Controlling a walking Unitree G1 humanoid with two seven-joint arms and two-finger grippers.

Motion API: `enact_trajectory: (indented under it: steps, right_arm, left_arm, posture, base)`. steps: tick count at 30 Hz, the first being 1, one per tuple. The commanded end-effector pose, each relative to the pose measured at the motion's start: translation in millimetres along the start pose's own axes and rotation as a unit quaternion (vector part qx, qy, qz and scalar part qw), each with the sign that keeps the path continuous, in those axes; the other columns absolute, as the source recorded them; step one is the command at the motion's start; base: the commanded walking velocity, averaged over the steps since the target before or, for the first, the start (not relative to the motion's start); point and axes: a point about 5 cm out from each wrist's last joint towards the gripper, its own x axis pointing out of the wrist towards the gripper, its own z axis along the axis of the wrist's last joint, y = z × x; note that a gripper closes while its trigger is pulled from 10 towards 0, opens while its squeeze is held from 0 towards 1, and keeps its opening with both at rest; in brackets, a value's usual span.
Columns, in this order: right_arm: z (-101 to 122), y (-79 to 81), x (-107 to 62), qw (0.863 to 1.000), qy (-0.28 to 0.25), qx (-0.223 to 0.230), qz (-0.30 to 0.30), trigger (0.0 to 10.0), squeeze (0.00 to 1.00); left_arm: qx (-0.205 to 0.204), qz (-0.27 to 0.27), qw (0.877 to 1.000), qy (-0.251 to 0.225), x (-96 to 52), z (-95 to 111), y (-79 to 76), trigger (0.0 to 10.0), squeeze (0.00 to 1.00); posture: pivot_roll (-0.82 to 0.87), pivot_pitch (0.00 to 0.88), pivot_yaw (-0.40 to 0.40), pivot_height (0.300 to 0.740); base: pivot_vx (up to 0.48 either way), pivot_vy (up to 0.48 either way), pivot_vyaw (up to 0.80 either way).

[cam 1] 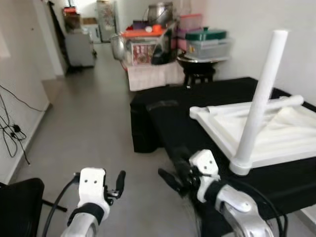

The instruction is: Building children table

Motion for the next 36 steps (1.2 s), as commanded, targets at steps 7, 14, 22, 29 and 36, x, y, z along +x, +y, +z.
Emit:
enact_trajectory:
  steps: [7,14,22,29,36]
  right_arm:
    - [-0.4,-3.6,14.8,1.0,-0.004,-0.002,-0.024,10.0,0.0]
    - [-2.4,-5.9,19.6,1.0,-0.005,0.008,-0.028,10.0,0.0]
    - [-2.8,-4.6,22.7,1.0,-0.013,0.006,-0.01,10.0,0.0]
    - [-3.9,-2.6,23.2,1.0,-0.009,0.007,0.004,10.0,0.0]
    - [-4.7,-2.7,24.7,1.0,-0.005,0.015,0.007,10.0,0.0]
  left_arm:
    - [0.017,0.01,1.0,-0.002,0.0,-0.7,4.9,10.0,0.0]
    - [0.014,0.008,1.0,-0.009,3.6,-0.3,6.8,10.0,0.0]
    - [0.009,0.003,1.0,-0.011,5.2,-0.7,6.1,10.0,0.0]
    - [0.008,0.002,1.0,-0.013,5.5,-0.7,5.4,10.0,0.0]
    - [0.006,0.001,1.0,-0.014,5.4,-0.4,4.8,10.0,0.0]
  posture:
    - [-0.01,0.0,-0.027,0.74]
    - [-0.01,0.0,-0.027,0.74]
    - [-0.01,0.0,-0.028,0.74]
    - [-0.01,0.0,-0.033,0.74]
    - [-0.01,0.0,-0.034,0.74]
  base:
    - [0.0,0.0,0.0]
    - [0.358,0.0,0.0]
    - [0.415,0.0,0.06]
    - [0.412,0.0,0.57]
    - [0.412,0.0,0.0]
